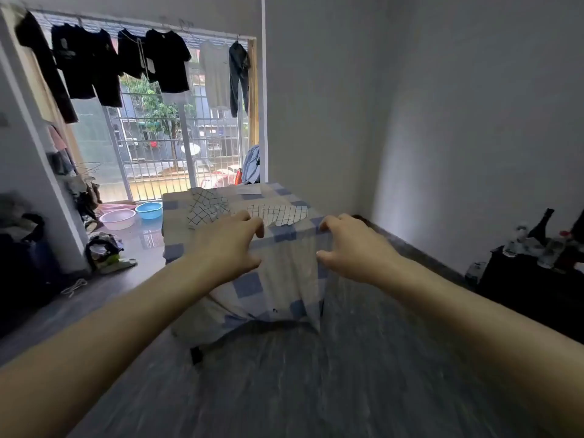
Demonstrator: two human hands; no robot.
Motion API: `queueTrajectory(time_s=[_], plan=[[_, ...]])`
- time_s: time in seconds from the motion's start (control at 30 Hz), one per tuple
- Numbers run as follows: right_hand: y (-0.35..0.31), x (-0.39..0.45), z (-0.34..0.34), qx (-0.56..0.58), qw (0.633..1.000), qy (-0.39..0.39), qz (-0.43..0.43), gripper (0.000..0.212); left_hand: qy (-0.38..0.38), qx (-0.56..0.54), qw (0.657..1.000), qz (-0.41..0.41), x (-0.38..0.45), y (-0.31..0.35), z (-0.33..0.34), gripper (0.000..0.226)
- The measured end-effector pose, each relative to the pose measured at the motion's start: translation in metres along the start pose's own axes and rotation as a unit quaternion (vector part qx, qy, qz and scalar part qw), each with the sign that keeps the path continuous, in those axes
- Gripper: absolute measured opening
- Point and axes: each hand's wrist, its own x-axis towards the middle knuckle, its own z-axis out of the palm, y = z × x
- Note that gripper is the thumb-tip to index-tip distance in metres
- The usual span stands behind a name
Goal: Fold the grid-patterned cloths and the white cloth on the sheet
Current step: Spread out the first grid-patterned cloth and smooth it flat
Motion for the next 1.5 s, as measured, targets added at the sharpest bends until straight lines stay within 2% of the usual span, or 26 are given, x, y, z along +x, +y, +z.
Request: queueTrajectory(time_s=[0.33,0.5,0.77,1.13,1.5], plan=[[-0.015,0.078,0.044,0.023,0.999,-0.024,-0.018,0.040,-0.031,0.017,0.999,-0.041,0.044,-0.066,0.030,0.035],[-0.020,0.144,0.066,0.008,0.999,-0.038,-0.014,0.045,-0.046,0.024,0.997,-0.063,0.085,-0.126,0.045,0.034],[-0.030,0.254,0.114,0.063,0.997,-0.033,-0.014,0.044,-0.057,0.022,0.996,-0.072,0.169,-0.199,0.075,0.033],[0.038,0.339,0.161,0.060,0.996,-0.063,0.035,0.043,-0.093,-0.004,0.995,-0.040,0.273,-0.223,0.164,0.024],[0.163,0.449,0.180,0.063,0.992,-0.105,0.004,0.043,-0.142,0.021,0.988,-0.054,0.414,-0.189,0.226,0.024]])
